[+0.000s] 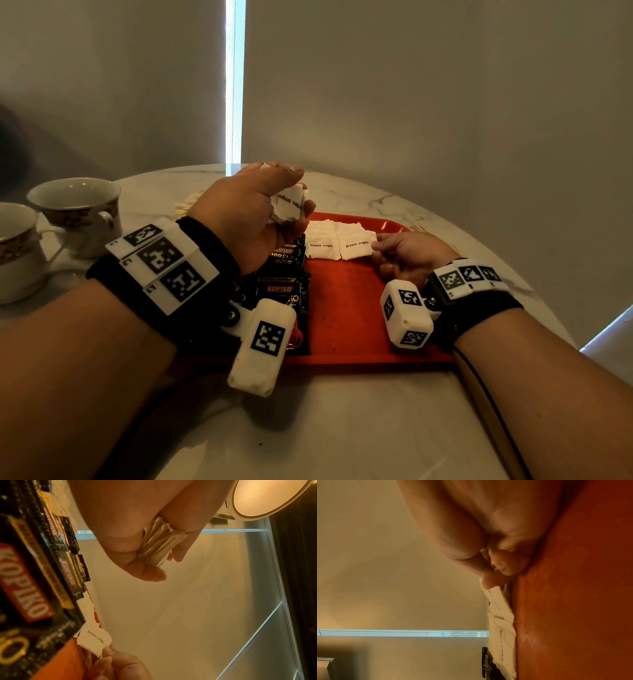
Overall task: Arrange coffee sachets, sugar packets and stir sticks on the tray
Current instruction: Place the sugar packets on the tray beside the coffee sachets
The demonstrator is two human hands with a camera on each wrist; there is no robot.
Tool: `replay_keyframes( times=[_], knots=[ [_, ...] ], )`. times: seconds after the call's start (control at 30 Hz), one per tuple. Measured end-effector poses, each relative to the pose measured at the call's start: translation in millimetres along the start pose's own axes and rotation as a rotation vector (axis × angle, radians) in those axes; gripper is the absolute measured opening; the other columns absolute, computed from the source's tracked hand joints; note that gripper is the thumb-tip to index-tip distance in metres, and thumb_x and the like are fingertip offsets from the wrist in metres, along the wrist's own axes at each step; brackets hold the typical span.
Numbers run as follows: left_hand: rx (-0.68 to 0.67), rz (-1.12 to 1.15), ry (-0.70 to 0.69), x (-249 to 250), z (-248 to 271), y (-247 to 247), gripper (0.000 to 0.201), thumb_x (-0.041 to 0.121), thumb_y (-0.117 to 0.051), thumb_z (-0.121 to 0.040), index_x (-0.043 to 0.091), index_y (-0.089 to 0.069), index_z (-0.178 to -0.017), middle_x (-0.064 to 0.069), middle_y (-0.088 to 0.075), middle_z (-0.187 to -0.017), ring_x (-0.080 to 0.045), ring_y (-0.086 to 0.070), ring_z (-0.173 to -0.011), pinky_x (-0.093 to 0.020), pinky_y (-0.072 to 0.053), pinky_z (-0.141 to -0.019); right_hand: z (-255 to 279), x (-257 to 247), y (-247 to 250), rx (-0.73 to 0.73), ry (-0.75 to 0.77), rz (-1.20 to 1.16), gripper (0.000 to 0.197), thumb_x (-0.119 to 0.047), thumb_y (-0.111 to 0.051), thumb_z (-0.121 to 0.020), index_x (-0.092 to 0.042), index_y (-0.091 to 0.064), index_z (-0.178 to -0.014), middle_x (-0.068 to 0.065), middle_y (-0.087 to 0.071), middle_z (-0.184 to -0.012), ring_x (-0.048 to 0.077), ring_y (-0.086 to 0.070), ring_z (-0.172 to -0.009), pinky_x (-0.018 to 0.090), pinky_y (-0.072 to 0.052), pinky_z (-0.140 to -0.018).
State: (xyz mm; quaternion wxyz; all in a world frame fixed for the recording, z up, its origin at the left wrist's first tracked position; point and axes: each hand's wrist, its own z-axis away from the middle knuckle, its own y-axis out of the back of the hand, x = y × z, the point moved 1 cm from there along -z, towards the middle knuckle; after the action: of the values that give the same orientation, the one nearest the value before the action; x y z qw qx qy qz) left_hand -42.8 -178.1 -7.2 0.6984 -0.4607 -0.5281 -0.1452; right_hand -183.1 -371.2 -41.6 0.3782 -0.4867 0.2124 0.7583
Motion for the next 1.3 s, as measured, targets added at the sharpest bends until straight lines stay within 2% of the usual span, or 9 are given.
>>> replay_keyframes(
  times=[0.2, 0.33, 0.47, 0.57, 0.7, 0.93, 1.03, 1.17, 1.3],
  knots=[
    [0.016, 0.025, 0.015, -1.3, -0.5, -0.3, 0.030, 0.022, -0.068, -0.093, 0.014, -0.053, -0.117, -0.016, -0.057, -0.111, -0.026, -0.066, -0.085, -0.026, -0.053, -0.051, 5.5, 0.1, -3.5, 0.033, 0.012, 0.013, 0.018, 0.000, -0.046, -0.103, -0.009, -0.062, -0.105, 0.008, -0.072, -0.068, 0.009, -0.059, -0.060, 0.014, -0.047, -0.043],
    [0.004, 0.074, 0.054, -1.0, 0.7, -1.0, 0.034, 0.023, -0.069, -0.092, 0.010, -0.052, -0.119, -0.019, -0.054, -0.114, -0.027, -0.065, -0.088, -0.026, -0.054, -0.053, 6.6, 2.0, -5.1, 0.066, 0.047, -0.013, 0.014, 0.001, -0.047, -0.102, -0.008, -0.057, -0.099, 0.012, -0.065, -0.082, 0.011, -0.060, -0.063, 0.017, -0.051, -0.047],
    [-0.018, 0.094, 0.046, -0.5, 3.5, -2.5, 0.023, 0.013, -0.055, -0.096, 0.006, -0.052, -0.118, -0.020, -0.053, -0.112, -0.029, -0.063, -0.092, -0.026, -0.057, -0.059, 3.8, 1.8, -2.7, 0.086, 0.057, 0.008, 0.017, -0.003, -0.050, -0.101, -0.005, -0.062, -0.114, 0.012, -0.071, -0.078, 0.009, -0.064, -0.053, 0.016, -0.047, -0.044],
    [-0.046, 0.108, 0.044, 1.9, 6.5, -2.3, 0.018, 0.008, -0.046, -0.093, 0.007, -0.058, -0.107, -0.023, -0.053, -0.118, -0.031, -0.062, -0.098, -0.028, -0.057, -0.060, 3.2, 2.2, -0.4, 0.094, 0.052, 0.050, 0.021, -0.007, -0.053, -0.101, -0.002, -0.064, -0.118, 0.009, -0.073, -0.075, 0.008, -0.061, -0.052, 0.015, -0.041, -0.042],
    [-0.053, 0.116, 0.047, 3.9, 8.4, -2.3, 0.026, 0.006, -0.038, -0.091, 0.008, -0.059, -0.107, -0.025, -0.053, -0.124, -0.033, -0.063, -0.098, -0.029, -0.059, -0.063, 2.4, 3.2, 0.5, 0.116, 0.062, 0.073, 0.023, -0.010, -0.055, -0.101, 0.000, -0.064, -0.120, 0.011, -0.073, -0.091, 0.008, -0.059, -0.054, 0.016, -0.040, -0.041],
    [-0.064, 0.094, 0.044, 4.1, 5.8, -2.1, 0.026, 0.003, -0.038, -0.095, 0.010, -0.058, -0.109, -0.026, -0.057, -0.119, -0.036, -0.069, -0.098, -0.033, -0.062, -0.066, -2.1, 3.8, 1.1, 0.151, 0.079, 0.087, 0.024, -0.014, -0.060, -0.098, -0.002, -0.063, -0.118, 0.014, -0.073, -0.109, 0.012, -0.057, -0.060, 0.019, -0.040, -0.042],
    [-0.077, 0.059, 0.037, 3.1, 3.7, 0.0, 0.025, 0.005, -0.040, -0.097, 0.012, -0.059, -0.112, -0.025, -0.061, -0.118, -0.038, -0.070, -0.100, -0.041, -0.062, -0.076, -4.1, 4.3, 1.7, 0.152, 0.084, 0.090, 0.019, -0.016, -0.061, -0.097, -0.004, -0.065, -0.112, 0.011, -0.073, -0.098, 0.012, -0.057, -0.059, 0.019, -0.039, -0.042],
    [-0.074, -0.010, 0.033, 1.7, 2.1, 1.1, 0.019, 0.009, -0.045, -0.097, 0.015, -0.061, -0.107, -0.018, -0.065, -0.112, -0.036, -0.067, -0.094, -0.040, -0.060, -0.068, -5.0, 4.5, 1.9, 0.166, 0.100, 0.076, 0.015, -0.017, -0.063, -0.097, -0.007, -0.065, -0.107, 0.005, -0.063, -0.082, 0.013, -0.056, -0.059, 0.020, -0.040, -0.043],
    [-0.056, 0.004, 0.035, 1.2, 0.8, 0.8, 0.034, 0.009, -0.047, -0.096, 0.005, -0.059, -0.128, -0.022, -0.067, -0.123, -0.034, -0.067, -0.092, -0.032, -0.059, -0.059, -8.5, 5.5, 3.3, 0.173, 0.125, 0.054, 0.021, -0.019, -0.064, -0.095, -0.006, -0.064, -0.111, 0.006, -0.061, -0.087, 0.013, -0.056, -0.060, 0.020, -0.040, -0.042]
  ],
)
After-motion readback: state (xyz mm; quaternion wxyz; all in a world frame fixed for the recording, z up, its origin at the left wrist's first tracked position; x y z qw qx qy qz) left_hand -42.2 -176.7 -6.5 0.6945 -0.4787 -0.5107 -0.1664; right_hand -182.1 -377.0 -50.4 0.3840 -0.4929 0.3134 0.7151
